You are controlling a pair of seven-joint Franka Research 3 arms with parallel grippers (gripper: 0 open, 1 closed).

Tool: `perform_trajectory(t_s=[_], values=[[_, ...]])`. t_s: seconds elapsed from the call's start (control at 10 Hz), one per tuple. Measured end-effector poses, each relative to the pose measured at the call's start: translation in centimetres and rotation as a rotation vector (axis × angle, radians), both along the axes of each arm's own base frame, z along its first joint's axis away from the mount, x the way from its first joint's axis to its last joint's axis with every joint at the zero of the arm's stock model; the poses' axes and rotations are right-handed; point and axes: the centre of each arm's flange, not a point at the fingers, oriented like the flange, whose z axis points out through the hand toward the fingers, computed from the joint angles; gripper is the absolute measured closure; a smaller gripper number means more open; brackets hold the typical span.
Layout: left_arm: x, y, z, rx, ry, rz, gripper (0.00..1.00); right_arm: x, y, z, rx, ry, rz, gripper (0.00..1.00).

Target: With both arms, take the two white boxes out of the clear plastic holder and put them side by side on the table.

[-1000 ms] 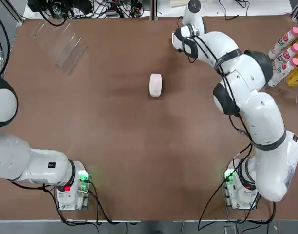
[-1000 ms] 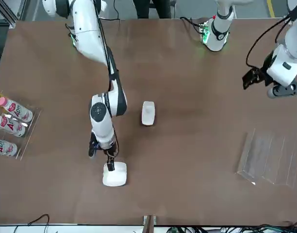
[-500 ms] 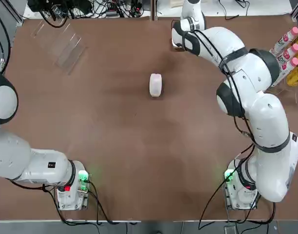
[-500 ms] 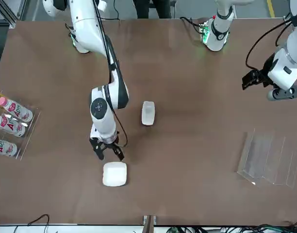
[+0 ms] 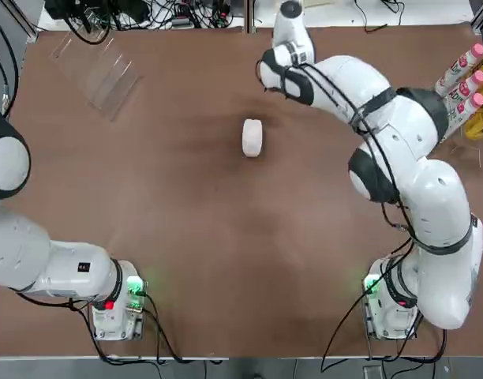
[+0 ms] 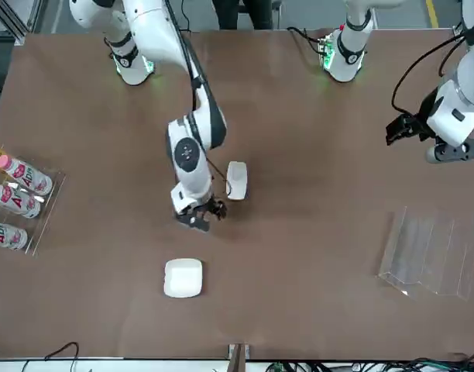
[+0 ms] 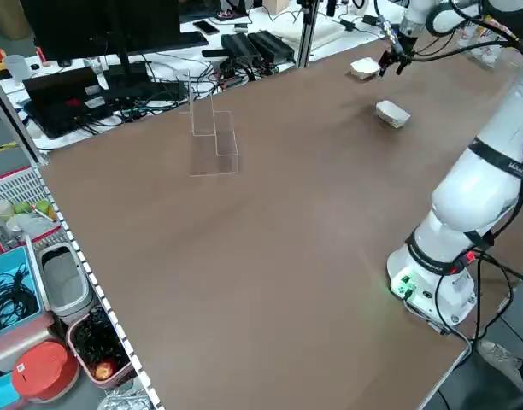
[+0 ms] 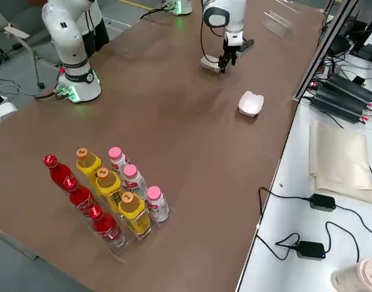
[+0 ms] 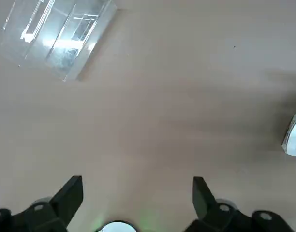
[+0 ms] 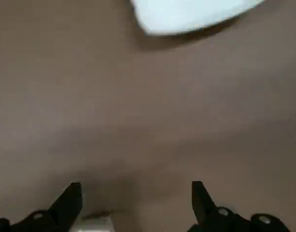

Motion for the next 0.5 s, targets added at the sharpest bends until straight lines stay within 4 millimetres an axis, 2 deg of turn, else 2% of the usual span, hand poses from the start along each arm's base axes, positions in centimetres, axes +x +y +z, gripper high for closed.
perform_trajectory(t_s=[0.2,0.3,0.5], values=[[0.1,0.0,-0.2,0.0,0.003,0.0,0.0,-2.6,2.5,-2.0,0.02,0.007,0.086,0.0],[0.2,0.0,-0.3,0.0,0.005,-0.001,0.0,-3.4,3.0,-2.8,0.022,-0.006,0.129,0.0],[0.4,-0.1,-0.7,0.001,0.012,-0.001,0.0,-4.0,2.6,-4.0,0.024,-0.045,0.194,0.0]])
